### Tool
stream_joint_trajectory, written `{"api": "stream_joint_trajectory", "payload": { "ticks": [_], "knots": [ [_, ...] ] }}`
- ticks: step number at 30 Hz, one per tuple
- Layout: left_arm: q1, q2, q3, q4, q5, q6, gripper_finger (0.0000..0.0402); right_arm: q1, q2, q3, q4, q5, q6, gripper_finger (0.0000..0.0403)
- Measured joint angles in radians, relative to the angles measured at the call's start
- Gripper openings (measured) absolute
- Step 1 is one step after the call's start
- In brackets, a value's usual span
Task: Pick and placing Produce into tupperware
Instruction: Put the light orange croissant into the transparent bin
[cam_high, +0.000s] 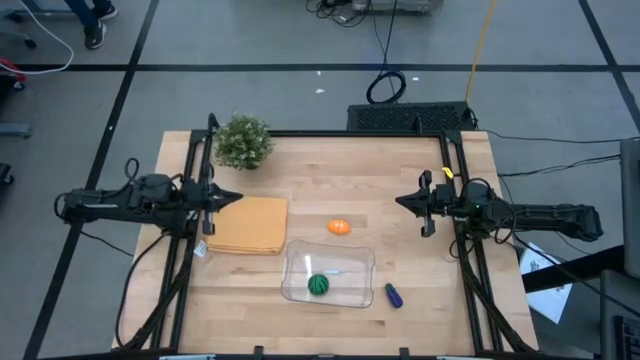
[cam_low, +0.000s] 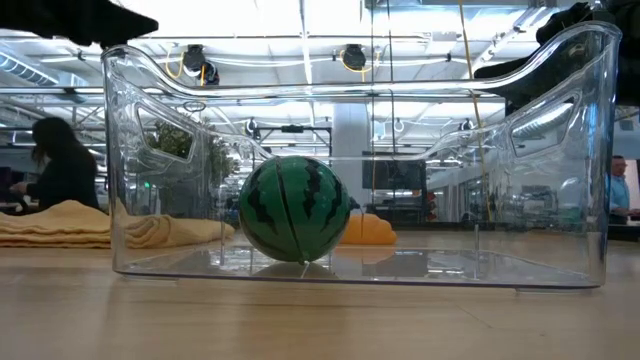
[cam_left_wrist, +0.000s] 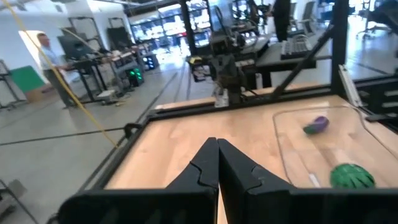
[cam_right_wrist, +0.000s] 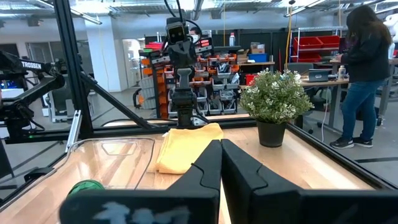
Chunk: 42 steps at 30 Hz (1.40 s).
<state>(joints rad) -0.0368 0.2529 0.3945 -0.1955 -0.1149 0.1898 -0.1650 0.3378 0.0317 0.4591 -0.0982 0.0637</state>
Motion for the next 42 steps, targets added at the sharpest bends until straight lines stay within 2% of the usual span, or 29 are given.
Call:
{"api": "stream_joint_trajectory", "payload": {
  "ticks": [9,36,42],
  "knots": [
    [0.0,0.0,-0.117,0.097,0.011,-0.012,0.0,0.0,0.005,0.0,0.0,0.0,0.0,0.0],
    [0.0,0.0,-0.272,0.191,0.001,-0.027,0.0001,0.0,0.048,0.0,0.008,0.0,-0.001,0.0],
    [0.0,0.0,-0.274,0.192,0.002,-0.035,0.0012,0.0,0.05,0.0,0.008,0.0,-0.019,0.0]
  ]
}}
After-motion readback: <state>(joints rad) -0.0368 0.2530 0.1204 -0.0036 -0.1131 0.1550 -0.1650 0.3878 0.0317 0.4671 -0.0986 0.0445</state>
